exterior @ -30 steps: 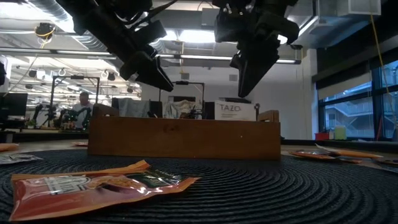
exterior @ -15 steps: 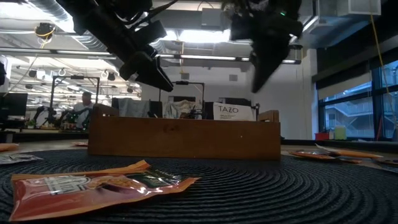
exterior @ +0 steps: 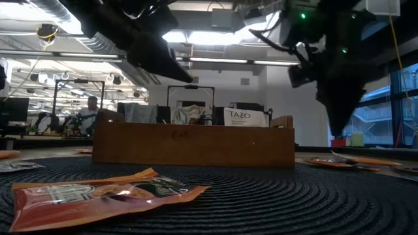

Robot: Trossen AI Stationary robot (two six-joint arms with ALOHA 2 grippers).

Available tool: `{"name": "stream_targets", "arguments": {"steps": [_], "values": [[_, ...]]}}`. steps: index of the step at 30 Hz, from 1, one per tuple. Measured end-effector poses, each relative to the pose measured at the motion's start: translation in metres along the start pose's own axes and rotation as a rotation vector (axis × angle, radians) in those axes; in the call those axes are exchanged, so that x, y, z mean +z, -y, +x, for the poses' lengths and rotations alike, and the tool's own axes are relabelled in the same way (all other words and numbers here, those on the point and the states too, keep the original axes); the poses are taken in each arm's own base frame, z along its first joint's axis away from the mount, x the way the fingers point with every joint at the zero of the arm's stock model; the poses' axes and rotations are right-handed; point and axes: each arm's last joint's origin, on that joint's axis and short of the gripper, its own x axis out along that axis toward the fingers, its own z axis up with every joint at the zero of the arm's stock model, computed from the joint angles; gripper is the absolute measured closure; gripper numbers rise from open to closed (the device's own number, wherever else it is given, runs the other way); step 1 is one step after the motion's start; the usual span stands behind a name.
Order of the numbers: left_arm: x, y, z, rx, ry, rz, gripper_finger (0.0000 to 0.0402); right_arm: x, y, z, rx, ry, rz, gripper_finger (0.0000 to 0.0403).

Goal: Pick & Place Tea
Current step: Put the white tea bag into the right section of the wooden organizer

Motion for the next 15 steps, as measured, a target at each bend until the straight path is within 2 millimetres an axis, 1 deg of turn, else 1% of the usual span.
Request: {"name": "stream_targets", "arguments": {"steps": [5, 12, 15], "values": [[0.0, 0.0, 0.0, 0.003, -0.003, 0.0, 0.0258, -0.013, 0.0, 0.014, -0.008, -0.05, 0.014, 0.0298], [0.0, 0.0, 0.0, 0.005, -0.004, 0.0, 0.0258, -0.024, 0.004, 0.036, 0.001, -0.014, 0.027, 0.0298], [0.0, 0.0, 0.0, 0.005, -0.005, 0.0, 0.0258, -0.027, 0.005, 0.041, -0.009, 0.007, 0.03, 0.0298]]}}
